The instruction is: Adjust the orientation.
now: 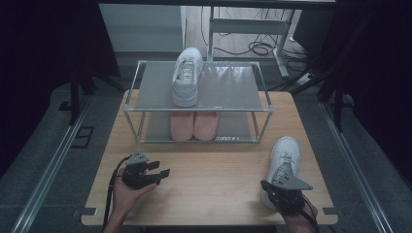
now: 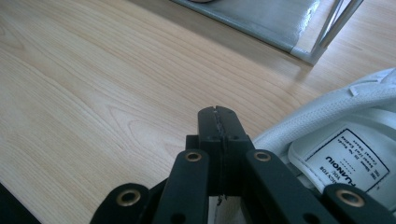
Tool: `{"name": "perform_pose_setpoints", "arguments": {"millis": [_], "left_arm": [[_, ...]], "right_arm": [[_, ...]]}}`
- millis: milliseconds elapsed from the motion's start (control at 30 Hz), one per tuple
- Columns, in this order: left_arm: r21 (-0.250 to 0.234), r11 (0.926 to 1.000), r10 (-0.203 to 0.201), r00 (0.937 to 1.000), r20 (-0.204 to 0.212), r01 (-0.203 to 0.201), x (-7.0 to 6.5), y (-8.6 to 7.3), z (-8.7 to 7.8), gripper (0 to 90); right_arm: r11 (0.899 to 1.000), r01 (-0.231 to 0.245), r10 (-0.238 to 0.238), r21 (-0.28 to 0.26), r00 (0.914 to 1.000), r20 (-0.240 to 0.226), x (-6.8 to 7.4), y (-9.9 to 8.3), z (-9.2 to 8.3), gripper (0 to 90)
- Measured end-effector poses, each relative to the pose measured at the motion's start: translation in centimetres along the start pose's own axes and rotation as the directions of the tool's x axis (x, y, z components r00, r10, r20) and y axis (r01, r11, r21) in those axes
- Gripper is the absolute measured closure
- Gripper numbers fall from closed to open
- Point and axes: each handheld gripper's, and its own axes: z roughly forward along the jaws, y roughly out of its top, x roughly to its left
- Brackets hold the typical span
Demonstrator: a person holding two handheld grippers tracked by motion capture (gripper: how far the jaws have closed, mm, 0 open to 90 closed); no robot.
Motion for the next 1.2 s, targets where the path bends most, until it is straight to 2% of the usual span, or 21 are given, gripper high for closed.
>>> {"name": "perform_pose_setpoints", "arguments": {"millis": [300, 500, 633, 800, 1200], "left_arm": [[0.003, 1.0, 0.001, 1.0, 0.003, -0.001, 0.0, 0.0, 0.1, 43.0], [0.006, 1.0, 0.0, 1.0, 0.001, 0.0, 0.0, -0.1, 0.2, 42.9], [0.009, 1.0, 0.001, 1.0, -0.001, -0.001, 0.0, -0.1, 0.2, 42.9], [0.013, 0.9999, 0.003, 1.0, 0.0, -0.003, -0.1, -0.1, 0.4, 42.9], [0.023, 0.9997, 0.003, 1.0, -0.001, -0.003, 0.0, -0.2, 0.6, 42.9]], "right_arm": [[1.0, 0.024, -0.025, 0.016, 0.9989, 0.04, 0.2, -0.6, -0.7, 89.8], [1.0, 0.01, -0.01, 0.023, 0.9994, 0.032, -0.3, -1.1, -1.5, 89.8], [0.999, 0.01, -0.012, 0.043, 0.9987, 0.05, -0.7, -1.9, -2.1, 89.8], [0.998, -0.021, 0.017, 0.066, 0.9973, 0.072, -2.2, -3.2, -2.6, 89.8], [0.994, -0.091, 0.085, 0.058, 0.9919, 0.094, -5.3, -4.4, -3.7, 89.8]]}}
